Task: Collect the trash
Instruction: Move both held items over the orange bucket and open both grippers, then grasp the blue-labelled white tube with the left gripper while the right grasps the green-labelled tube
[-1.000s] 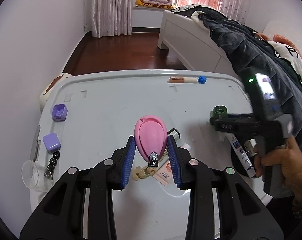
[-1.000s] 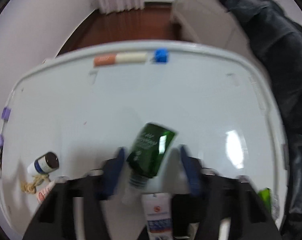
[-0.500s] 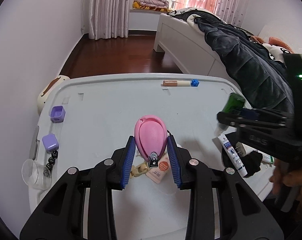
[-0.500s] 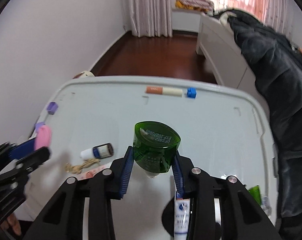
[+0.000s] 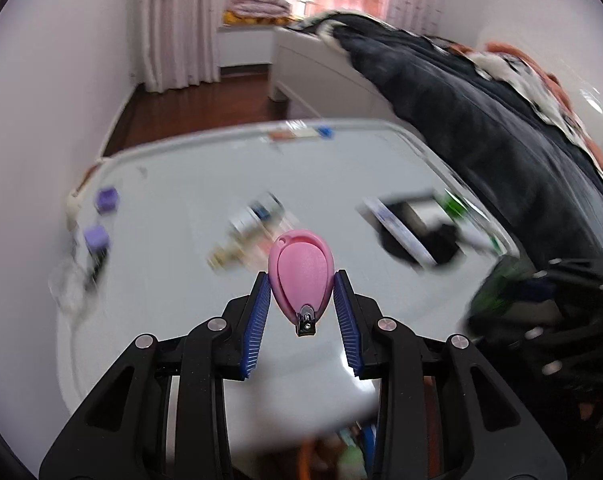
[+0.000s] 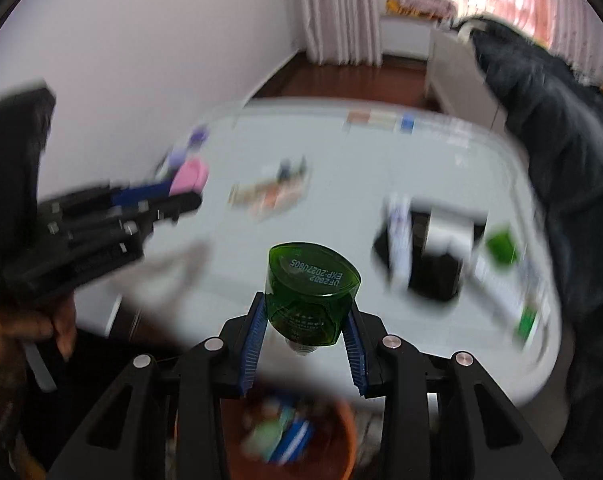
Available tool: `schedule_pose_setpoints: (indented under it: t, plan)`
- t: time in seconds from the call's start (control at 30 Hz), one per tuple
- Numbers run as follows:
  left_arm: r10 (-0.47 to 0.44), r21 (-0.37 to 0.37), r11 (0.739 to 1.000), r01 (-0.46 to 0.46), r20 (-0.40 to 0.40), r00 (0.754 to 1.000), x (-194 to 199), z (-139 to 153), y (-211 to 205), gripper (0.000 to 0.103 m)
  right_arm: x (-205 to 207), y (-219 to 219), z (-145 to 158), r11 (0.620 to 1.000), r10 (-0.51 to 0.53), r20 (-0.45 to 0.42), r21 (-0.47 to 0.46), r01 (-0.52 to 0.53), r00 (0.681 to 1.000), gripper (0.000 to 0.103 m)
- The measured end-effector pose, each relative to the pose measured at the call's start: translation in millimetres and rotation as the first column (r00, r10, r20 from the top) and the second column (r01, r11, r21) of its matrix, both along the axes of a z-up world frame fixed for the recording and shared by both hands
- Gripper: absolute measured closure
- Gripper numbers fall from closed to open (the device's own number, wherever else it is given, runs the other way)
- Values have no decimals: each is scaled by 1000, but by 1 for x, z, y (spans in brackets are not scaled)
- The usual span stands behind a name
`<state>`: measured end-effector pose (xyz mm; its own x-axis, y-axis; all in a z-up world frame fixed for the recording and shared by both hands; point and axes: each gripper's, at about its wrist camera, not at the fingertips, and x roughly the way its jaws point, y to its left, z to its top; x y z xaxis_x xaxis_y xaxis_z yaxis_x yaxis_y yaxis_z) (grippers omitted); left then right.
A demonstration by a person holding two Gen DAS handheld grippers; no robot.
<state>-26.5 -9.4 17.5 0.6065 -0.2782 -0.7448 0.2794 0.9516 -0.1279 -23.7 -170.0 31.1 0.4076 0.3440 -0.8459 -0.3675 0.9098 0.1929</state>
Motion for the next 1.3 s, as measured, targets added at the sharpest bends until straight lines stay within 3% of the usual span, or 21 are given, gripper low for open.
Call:
schedule_pose_setpoints:
  t: [0.13,0.33,0.37,0.4,0.43,0.47,0.53,0.7,0.83,0.9,0.97,1.03,1.1,1.17,1.23,1.3]
  plan:
    - [-76,0,997,76,-79,994,-56,-23,-18,70,-52,-7,-50,999,38,-144,-25,-42,989,66]
    - [-160,-18,987,161,-280,947,-106,-78,-32,69,-91,-8,-114,998,30,-336,-38,-46,941,66]
    - [-163,-21,986,164,-307,938,-107,-83,-34,63,-93,-8,-120,998,15,-355,-50,-35,935,62]
    - [-176,-32,984,176,-340,924,-107,-88,-36,58,-92,-7,-125,998,12,-388,-59,-38,922,44]
    - [-174,-29,984,175,-345,922,-107,-91,-37,50,-91,-7,-126,997,3,-399,-64,-31,917,33]
    - [-154,-7,987,161,-341,927,-107,-93,-37,42,-90,-10,-123,998,-19,-389,-69,-8,921,30]
    - [-130,15,989,144,-348,928,-105,-95,-35,38,-85,-16,-112,998,-47,-354,-64,26,934,28]
    - [-90,-18,996,89,-317,944,-98,-85,-25,38,-53,-52,-62,987,-145,-239,28,156,960,27]
    - [-68,25,997,77,-249,966,-82,-64,-32,38,-19,-83,-1,971,-213,-63,94,218,975,15]
    - [-57,12,998,61,-214,975,-63,-50,-43,38,1,-100,30,959,-275,64,85,269,959,12]
    - [-47,-1,999,47,-176,983,-42,-36,-54,38,20,-116,54,943,-334,208,76,325,919,11]
    - [-41,-6,999,40,-149,988,-24,-28,-68,38,29,-130,61,918,-382,351,38,394,855,10]
    - [-29,-25,999,26,-133,991,0,-23,-86,38,31,-143,51,893,-414,424,20,449,805,10]
    - [-20,-30,999,17,-124,992,24,-24,-104,40,35,-152,38,874,-463,349,29,485,814,10]
    - [-10,-8,1000,9,-114,993,43,-29,-118,49,37,-161,37,880,-473,290,114,461,832,10]
    - [-2,19,1000,5,-130,991,65,-40,-129,57,35,-165,36,874,-483,302,100,476,822,7]
